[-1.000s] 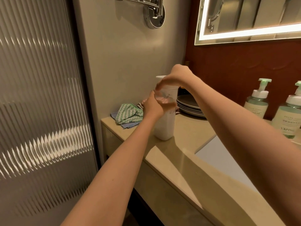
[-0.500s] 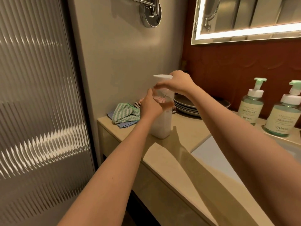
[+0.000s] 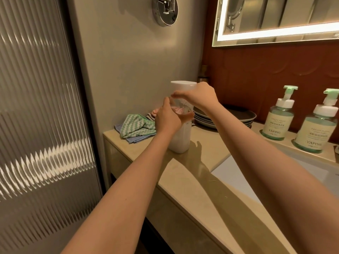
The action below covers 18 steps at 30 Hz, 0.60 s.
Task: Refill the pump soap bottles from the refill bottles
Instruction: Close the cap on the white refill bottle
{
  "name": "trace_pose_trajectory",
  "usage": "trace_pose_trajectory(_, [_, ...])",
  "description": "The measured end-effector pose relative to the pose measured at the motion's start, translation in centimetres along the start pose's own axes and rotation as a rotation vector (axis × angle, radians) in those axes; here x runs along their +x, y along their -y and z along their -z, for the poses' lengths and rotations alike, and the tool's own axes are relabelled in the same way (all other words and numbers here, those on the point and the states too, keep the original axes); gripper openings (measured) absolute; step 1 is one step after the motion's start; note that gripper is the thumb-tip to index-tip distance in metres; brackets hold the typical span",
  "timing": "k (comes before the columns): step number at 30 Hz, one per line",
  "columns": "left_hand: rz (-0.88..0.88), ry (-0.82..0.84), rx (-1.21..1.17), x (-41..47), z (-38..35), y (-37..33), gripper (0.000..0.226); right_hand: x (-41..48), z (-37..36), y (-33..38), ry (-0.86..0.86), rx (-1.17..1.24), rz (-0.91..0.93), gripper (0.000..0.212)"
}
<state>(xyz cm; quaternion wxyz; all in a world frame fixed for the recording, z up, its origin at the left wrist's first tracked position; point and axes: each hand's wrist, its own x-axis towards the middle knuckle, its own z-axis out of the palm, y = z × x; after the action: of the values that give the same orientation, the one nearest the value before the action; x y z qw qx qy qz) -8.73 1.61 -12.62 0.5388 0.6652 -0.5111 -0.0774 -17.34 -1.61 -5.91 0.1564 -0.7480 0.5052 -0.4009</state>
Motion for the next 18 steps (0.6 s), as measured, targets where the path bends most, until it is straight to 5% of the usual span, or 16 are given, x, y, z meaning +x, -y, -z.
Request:
trace_pose_trajectory(6, [0.043,0.085,-0.027,0.6,-0.5,0.0,0.073,0.0,-0.4,-2.1,0.279,0.228,-0.049,0.052])
trace_pose_trajectory(9, [0.0,0.239,-0.023,1.2,-0.4,-0.5,0.071,0.1,-0.2,-3.6,0.25,0.238,-0.063,0.031])
trace_pose_trajectory(13, [-0.023,0.393,0.114,1.6,-0.5,-0.2,0.08,1.0,-0.1,-4.3,0.19,0.218,-0.105,0.043])
trace_pose_trajectory(18, [0.02,0.362,0.098,2.2,-2.1,0.8,0.072,2.4,-0.4,-5.1,0.176,0.174,-0.093,0.052])
